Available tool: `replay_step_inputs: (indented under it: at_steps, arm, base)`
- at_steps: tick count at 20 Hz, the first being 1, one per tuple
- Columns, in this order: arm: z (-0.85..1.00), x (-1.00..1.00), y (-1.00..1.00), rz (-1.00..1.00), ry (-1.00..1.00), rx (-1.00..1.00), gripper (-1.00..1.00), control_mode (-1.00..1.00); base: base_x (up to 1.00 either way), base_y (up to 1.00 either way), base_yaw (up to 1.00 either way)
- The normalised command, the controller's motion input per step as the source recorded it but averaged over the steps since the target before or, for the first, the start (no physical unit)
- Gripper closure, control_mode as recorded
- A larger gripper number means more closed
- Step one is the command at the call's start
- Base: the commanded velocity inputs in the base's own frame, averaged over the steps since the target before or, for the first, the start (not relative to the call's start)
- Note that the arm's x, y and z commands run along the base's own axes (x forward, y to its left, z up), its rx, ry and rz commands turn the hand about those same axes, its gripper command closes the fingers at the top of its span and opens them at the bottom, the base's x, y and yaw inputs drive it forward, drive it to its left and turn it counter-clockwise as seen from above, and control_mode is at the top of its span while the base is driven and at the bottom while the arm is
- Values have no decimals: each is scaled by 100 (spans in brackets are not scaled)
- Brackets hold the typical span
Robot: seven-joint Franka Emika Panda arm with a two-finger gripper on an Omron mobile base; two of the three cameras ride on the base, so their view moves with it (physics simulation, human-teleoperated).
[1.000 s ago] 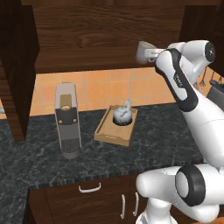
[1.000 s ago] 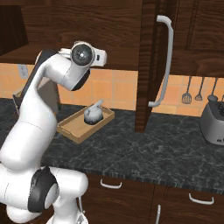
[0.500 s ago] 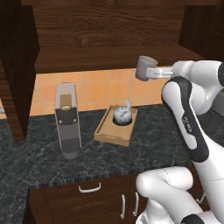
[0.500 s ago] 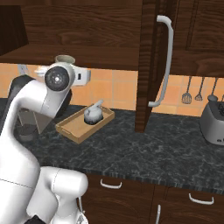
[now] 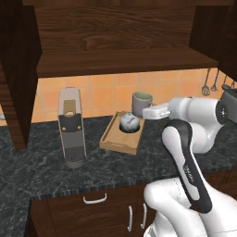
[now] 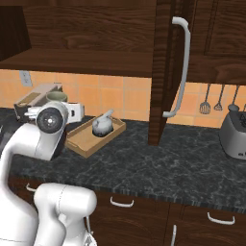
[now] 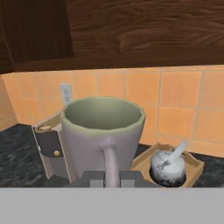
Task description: Pick the kettle from the counter and place it on the tray. Then pick the mug from the cabinet and place it on the tray. Then close the cabinet doors.
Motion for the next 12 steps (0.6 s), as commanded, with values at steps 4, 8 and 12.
replay_step_inputs:
  at_steps: [4, 8, 12]
  arm:
    - [-87, 54, 34, 2, 0, -13, 100, -100]
    - [-60, 77, 28, 0, 11, -19, 100, -100]
    - [-38, 84, 14, 1, 45, -19, 100, -100]
  base:
    - [0, 0, 0]
    - [0, 0, 0]
    - [0, 0, 0]
